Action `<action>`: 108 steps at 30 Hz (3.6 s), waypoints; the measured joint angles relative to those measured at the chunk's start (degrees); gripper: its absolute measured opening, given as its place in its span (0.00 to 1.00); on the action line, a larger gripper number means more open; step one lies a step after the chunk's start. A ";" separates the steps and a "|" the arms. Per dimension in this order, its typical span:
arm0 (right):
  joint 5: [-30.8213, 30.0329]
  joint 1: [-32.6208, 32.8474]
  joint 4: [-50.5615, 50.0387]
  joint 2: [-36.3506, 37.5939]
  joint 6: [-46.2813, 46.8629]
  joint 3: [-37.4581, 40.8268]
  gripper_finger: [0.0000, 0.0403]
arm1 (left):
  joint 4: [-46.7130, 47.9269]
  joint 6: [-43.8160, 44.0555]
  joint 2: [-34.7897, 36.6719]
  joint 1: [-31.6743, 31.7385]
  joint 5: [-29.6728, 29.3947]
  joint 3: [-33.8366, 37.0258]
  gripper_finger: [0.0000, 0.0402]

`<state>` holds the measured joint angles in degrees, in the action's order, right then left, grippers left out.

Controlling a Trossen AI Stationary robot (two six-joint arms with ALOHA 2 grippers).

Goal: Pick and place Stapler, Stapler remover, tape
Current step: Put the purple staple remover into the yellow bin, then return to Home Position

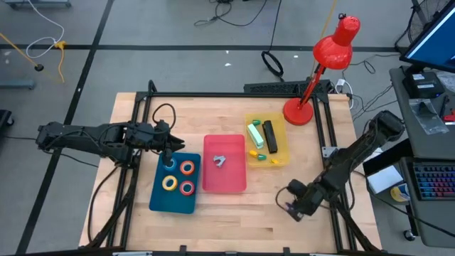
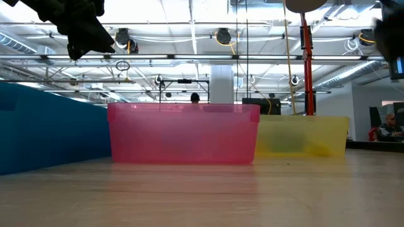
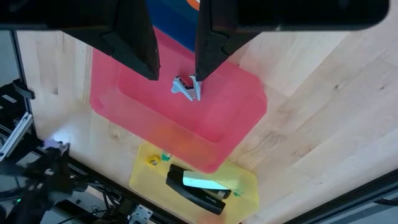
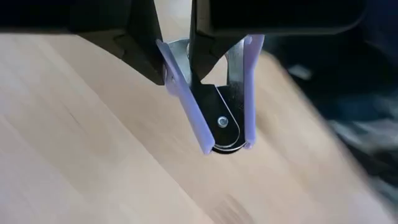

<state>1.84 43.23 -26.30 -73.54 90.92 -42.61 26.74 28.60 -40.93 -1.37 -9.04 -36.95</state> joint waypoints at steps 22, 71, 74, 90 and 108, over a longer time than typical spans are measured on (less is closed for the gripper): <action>-4.76 -32.79 20.40 -7.43 -44.40 -13.83 0.11 | -0.02 -1.52 0.05 -0.02 -0.01 0.00 0.26; -1.90 -38.74 -9.30 -40.00 -75.01 -44.22 0.20 | 3.52 -10.12 6.49 4.08 -1.70 0.00 0.26; -1.58 -38.74 -7.91 -40.00 -75.59 -44.22 0.25 | 3.53 -10.12 6.49 4.09 -1.51 0.00 0.26; -12.00 -37.68 -10.05 -27.82 -75.52 -44.07 0.27 | 3.46 -10.10 9.15 4.09 -1.44 0.00 0.26; -10.45 -36.88 3.23 12.84 -68.02 -8.31 0.00 | 13.05 -10.32 28.28 1.92 -1.64 0.00 0.26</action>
<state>-8.60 6.35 -23.06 -60.69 22.89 -50.92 39.79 18.28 -12.65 0.56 -10.68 -36.95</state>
